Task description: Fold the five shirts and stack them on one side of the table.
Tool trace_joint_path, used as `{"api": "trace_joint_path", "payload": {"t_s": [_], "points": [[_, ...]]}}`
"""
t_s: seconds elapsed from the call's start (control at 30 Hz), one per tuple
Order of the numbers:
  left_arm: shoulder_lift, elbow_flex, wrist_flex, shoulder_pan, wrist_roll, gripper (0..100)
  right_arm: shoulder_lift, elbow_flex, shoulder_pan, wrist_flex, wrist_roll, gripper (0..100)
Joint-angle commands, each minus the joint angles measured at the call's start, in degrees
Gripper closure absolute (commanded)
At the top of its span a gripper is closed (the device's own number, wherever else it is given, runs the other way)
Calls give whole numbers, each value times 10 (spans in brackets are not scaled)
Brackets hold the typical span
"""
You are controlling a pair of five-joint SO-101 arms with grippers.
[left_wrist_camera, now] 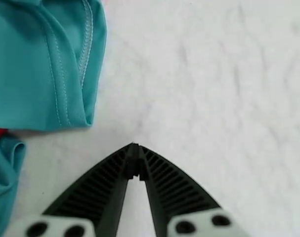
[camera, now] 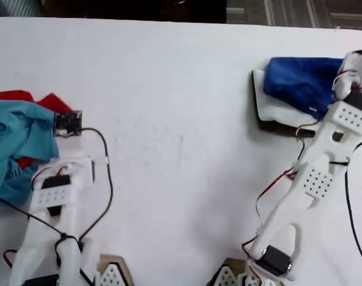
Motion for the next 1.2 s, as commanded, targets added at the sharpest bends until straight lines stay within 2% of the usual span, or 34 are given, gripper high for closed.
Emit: {"api": "trace_joint_path", "payload": {"t_s": [0.0, 0.23, 0.37, 0.63, 0.93, 1.17], "points": [[0, -2, -6, 4, 1, 973, -95, -23, -13, 90, -24, 978], [0, -2, -6, 4, 1, 973, -108, -14, -34, 229, 4, 978], [0, -2, -6, 4, 1, 973, -61, -5, -36, 182, 39, 978], [0, -2, -6, 4, 1, 973, 61, -3, -7, -64, 49, 978], [0, -2, -6, 4, 1, 973, 99, -9, 7, -75, 50, 978], [0, -2, -6, 4, 1, 973, -2, -22, 0, 1, 47, 978]]}}
